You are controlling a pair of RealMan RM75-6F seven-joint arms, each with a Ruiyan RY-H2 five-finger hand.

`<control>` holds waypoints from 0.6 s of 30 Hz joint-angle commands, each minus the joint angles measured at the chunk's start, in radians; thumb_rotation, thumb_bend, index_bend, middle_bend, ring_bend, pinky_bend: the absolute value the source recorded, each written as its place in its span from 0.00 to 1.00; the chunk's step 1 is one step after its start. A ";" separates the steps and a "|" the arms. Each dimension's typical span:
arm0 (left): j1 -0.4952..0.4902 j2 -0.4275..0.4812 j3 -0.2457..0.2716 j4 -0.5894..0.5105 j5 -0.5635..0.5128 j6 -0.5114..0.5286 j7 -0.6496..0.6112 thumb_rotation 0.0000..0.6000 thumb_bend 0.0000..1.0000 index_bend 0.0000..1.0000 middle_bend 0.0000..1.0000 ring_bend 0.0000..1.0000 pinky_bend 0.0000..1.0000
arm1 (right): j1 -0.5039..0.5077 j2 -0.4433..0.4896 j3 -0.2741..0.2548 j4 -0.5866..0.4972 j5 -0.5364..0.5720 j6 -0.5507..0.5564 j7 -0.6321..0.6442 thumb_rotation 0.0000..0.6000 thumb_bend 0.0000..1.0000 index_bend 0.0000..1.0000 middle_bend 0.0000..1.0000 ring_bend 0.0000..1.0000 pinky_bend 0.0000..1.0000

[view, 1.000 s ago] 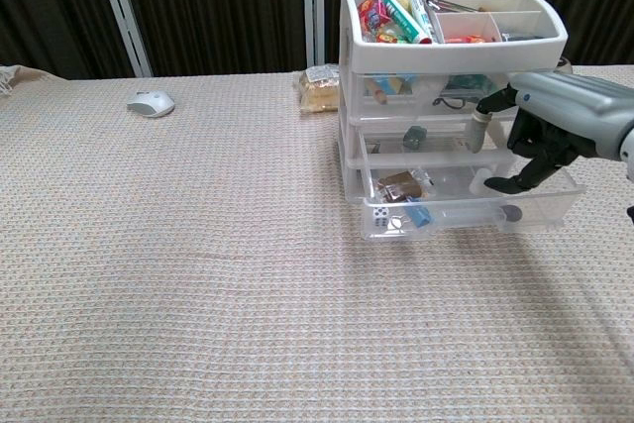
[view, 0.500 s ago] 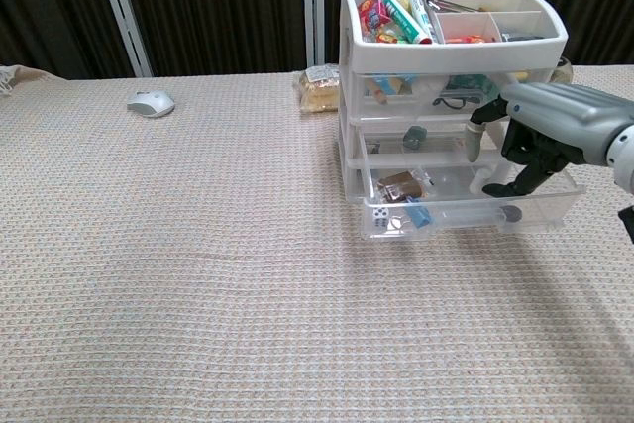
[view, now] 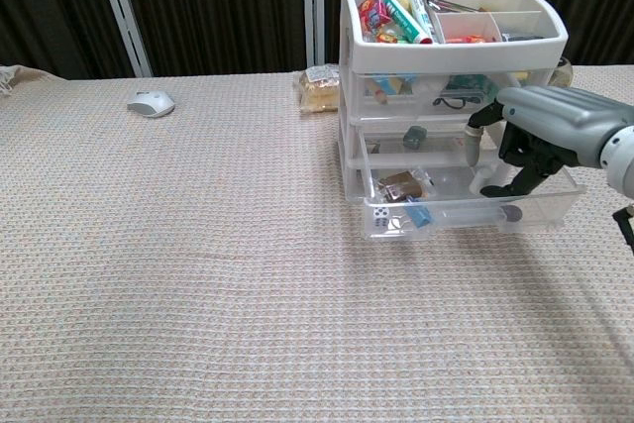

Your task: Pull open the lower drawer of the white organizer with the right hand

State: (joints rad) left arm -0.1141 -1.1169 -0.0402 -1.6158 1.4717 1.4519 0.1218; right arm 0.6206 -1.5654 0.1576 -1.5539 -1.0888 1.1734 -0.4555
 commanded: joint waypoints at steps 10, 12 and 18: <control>-0.001 0.000 0.000 0.000 0.000 -0.001 0.000 1.00 0.32 0.00 0.00 0.00 0.00 | -0.004 -0.013 0.009 0.019 -0.007 -0.008 -0.001 1.00 0.24 0.53 1.00 1.00 0.57; 0.000 0.000 0.000 0.000 0.000 0.000 0.000 1.00 0.32 0.00 0.00 0.00 0.00 | -0.005 -0.013 0.009 0.019 -0.010 -0.007 -0.003 1.00 0.25 0.53 1.00 1.00 0.57; 0.000 0.001 0.000 -0.001 0.000 0.000 0.001 1.00 0.32 0.00 0.00 0.00 0.00 | -0.011 -0.015 0.010 0.015 -0.014 -0.006 -0.005 1.00 0.28 0.54 1.00 1.00 0.57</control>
State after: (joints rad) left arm -0.1144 -1.1163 -0.0402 -1.6164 1.4715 1.4514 0.1223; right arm 0.6106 -1.5801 0.1676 -1.5384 -1.1018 1.1673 -0.4609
